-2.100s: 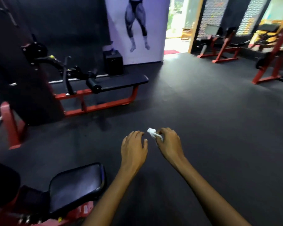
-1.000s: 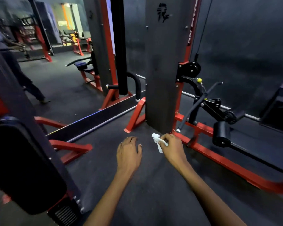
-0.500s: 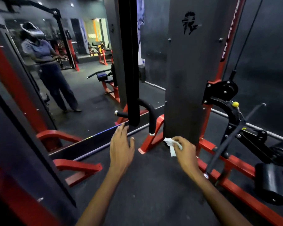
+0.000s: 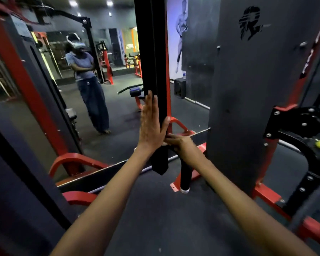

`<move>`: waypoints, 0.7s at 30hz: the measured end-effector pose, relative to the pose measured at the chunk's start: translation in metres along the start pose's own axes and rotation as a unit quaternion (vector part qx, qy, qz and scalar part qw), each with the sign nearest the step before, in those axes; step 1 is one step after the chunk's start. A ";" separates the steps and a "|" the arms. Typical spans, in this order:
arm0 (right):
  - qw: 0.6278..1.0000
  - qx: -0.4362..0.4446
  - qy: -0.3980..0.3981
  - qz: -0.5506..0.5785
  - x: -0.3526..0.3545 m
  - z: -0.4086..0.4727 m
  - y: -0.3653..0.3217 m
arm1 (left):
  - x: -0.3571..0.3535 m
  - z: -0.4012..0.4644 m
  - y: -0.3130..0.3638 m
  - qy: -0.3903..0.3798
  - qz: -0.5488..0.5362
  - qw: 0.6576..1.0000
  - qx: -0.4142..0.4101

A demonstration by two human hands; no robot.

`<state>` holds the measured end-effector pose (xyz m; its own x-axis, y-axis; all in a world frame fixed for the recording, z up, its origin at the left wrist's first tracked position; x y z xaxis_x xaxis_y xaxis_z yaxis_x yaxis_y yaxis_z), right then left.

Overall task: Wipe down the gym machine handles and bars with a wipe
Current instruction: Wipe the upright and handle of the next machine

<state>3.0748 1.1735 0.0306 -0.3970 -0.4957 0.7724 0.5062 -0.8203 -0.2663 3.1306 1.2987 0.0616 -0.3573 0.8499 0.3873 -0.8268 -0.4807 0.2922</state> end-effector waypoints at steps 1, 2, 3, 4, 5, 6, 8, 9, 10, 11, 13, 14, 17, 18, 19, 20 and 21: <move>1.000 0.007 0.008 0.005 -0.005 -0.008 0.003 | -0.007 0.002 -0.004 0.015 -0.002 1.000 -0.011; 1.000 -0.001 0.024 0.003 -0.008 -0.020 0.009 | -0.014 0.002 -0.009 0.032 -0.004 0.999 -0.016; 0.999 -0.016 0.035 -0.001 -0.010 -0.037 0.014 | -0.019 0.000 -0.013 0.051 -0.004 0.999 -0.020; 0.999 -0.032 0.043 -0.002 -0.011 -0.058 0.020 | -0.021 -0.001 -0.017 0.066 -0.004 0.997 -0.025; 0.998 -0.050 0.049 -0.001 -0.013 -0.079 0.027 | -0.024 0.000 -0.021 0.076 -0.008 0.997 -0.032; 0.996 -0.066 0.058 0.001 -0.013 -0.099 0.031 | -0.026 0.001 -0.023 0.082 -0.013 0.996 -0.041; 0.991 -0.095 0.096 0.000 -0.009 -0.121 0.035 | -0.029 0.001 -0.026 0.092 -0.023 0.994 -0.057; 0.986 -0.109 0.127 -0.001 -0.006 -0.118 0.036 | -0.030 0.000 -0.026 0.096 -0.026 0.993 -0.062; 0.981 -0.119 0.155 -0.003 -0.002 -0.105 0.035 | -0.032 0.000 -0.027 0.097 -0.031 0.993 -0.064; 0.978 -0.123 0.170 -0.001 0.002 -0.083 0.032 | -0.033 0.001 -0.027 0.098 -0.034 0.992 -0.067; 0.984 -0.110 0.137 0.013 0.004 -0.032 0.021 | -0.034 0.002 -0.029 0.096 -0.039 0.992 -0.072; 0.992 -0.089 0.090 0.012 -0.001 -0.012 0.014 | -0.034 0.003 -0.030 0.092 -0.040 0.992 -0.072; 0.999 -0.022 0.031 -0.031 -0.022 -0.003 0.007 | -0.035 0.002 -0.033 0.082 -0.047 0.993 -0.070; 0.998 -0.004 0.041 -0.047 -0.025 -0.018 0.010 | -0.035 0.002 -0.033 0.081 -0.049 0.993 -0.073; 0.998 0.002 0.049 -0.044 -0.026 -0.038 0.014 | -0.035 0.002 -0.033 0.083 -0.049 0.992 -0.078; 0.998 -0.011 0.051 -0.030 -0.026 -0.060 0.018 | -0.035 0.002 -0.033 0.084 -0.050 0.992 -0.083; 0.998 -0.023 0.054 -0.021 -0.025 -0.081 0.022 | -0.036 0.002 -0.033 0.084 -0.050 0.992 -0.085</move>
<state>3.0337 1.1446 -0.0417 -0.4989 -0.4869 0.7170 0.4533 -0.8517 -0.2630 3.1717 1.2837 0.0400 -0.3264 0.9220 0.2082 -0.9175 -0.3619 0.1646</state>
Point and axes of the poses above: each hand's wrist, its own z-axis towards the middle knuckle, its own x-axis out of the back of the hand, y = z × x, the point moved 2 cm from there along z, towards the middle knuckle, and after that the axes turned 12 degrees about -z, right-handed, at the moved point
